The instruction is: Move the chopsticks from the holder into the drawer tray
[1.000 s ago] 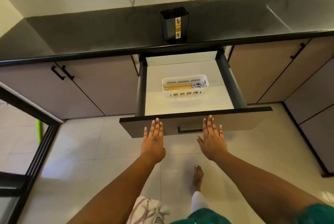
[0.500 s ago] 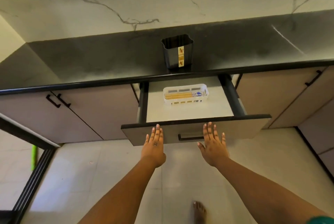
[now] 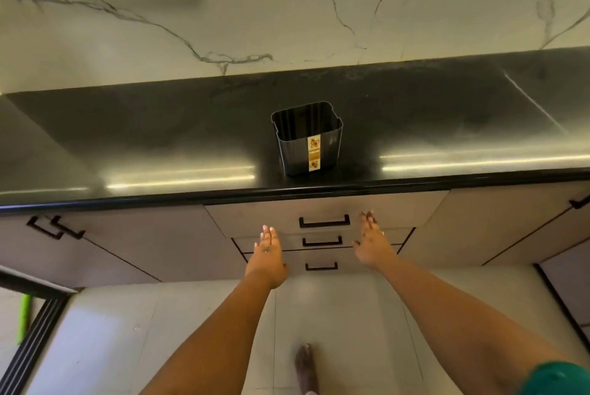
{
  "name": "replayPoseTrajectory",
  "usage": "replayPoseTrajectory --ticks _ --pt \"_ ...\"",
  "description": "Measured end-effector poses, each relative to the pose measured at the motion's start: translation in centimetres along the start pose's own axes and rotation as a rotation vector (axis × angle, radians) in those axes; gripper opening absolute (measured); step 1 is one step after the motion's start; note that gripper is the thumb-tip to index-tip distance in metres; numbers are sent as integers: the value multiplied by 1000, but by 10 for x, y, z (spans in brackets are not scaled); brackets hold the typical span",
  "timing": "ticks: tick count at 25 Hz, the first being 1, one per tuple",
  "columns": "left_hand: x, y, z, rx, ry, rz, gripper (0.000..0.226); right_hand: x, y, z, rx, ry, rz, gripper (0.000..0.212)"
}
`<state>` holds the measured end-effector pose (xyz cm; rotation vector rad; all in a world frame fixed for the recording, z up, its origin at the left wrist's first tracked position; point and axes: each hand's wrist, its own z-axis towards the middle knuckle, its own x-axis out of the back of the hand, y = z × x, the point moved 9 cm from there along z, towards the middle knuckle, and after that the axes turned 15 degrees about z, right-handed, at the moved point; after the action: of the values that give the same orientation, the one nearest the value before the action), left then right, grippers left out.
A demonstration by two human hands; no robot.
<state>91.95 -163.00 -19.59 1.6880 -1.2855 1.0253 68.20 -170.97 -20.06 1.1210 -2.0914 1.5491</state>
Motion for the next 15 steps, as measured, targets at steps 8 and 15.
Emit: replayPoseTrajectory --ticks 8,15 --pt "8 31 82 -29 -43 -2 93 -35 -24 61 -155 41 60 64" --pt "18 39 89 -15 17 102 84 -31 -43 75 -169 98 35 34"
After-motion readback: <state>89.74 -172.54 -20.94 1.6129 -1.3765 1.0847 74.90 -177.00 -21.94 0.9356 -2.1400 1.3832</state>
